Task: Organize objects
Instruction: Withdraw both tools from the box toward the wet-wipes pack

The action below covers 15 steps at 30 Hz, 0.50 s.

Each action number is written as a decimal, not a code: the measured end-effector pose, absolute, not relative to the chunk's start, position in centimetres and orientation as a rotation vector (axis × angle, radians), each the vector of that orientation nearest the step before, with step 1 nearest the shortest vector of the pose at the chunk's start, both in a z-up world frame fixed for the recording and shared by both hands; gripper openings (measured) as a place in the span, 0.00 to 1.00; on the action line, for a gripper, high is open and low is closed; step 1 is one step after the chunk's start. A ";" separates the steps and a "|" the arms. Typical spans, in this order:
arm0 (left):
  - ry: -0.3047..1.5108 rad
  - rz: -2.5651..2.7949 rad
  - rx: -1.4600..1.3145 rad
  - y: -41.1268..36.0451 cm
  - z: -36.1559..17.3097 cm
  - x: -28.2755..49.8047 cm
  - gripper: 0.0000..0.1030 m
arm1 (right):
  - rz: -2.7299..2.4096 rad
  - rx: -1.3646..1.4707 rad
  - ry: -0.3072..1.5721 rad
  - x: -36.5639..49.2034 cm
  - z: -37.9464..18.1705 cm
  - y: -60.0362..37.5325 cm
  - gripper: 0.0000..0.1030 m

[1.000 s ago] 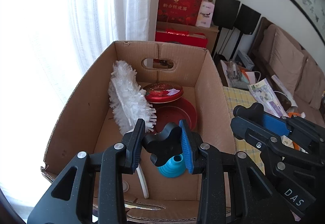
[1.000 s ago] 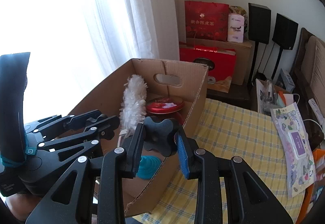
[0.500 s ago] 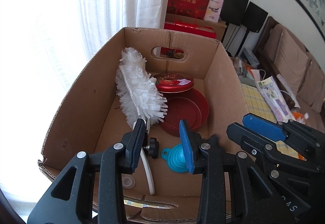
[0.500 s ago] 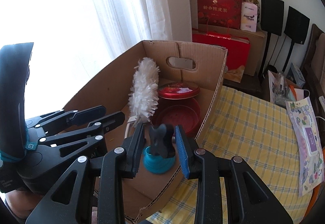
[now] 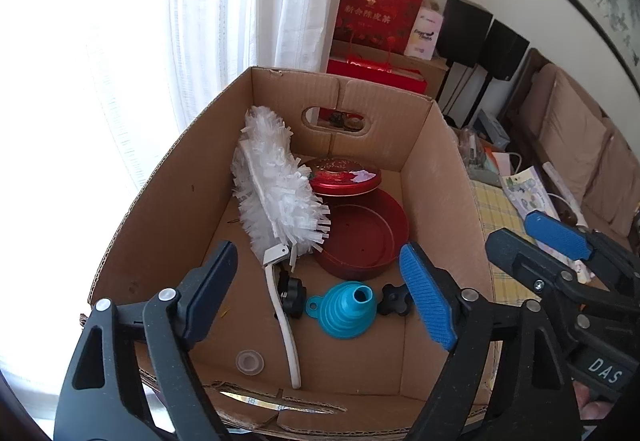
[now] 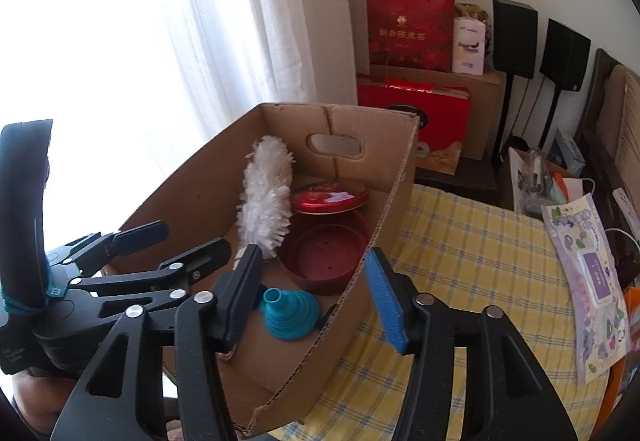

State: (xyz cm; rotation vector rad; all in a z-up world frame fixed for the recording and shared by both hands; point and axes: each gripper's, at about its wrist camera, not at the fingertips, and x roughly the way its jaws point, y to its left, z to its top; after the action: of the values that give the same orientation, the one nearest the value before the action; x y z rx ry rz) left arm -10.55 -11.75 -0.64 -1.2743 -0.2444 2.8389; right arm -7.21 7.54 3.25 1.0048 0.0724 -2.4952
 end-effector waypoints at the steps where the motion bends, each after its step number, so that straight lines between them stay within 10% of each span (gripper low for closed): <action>1: -0.236 2.843 -1.273 -11.7 -0.6 -10.6 0.83 | -2.507 1.001 0.066 -7.2 3.4 8.0 0.67; 15: -0.230 2.789 -1.242 -8.7 0.1 -10.7 1.00 | -2.606 1.027 0.076 -7.5 3.9 12.6 0.86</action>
State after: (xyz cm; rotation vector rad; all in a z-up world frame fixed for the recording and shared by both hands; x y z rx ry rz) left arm -10.66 -8.73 0.12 -1.2418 -0.2296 2.7890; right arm -7.46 12.63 3.85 1.0266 0.0760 -2.6062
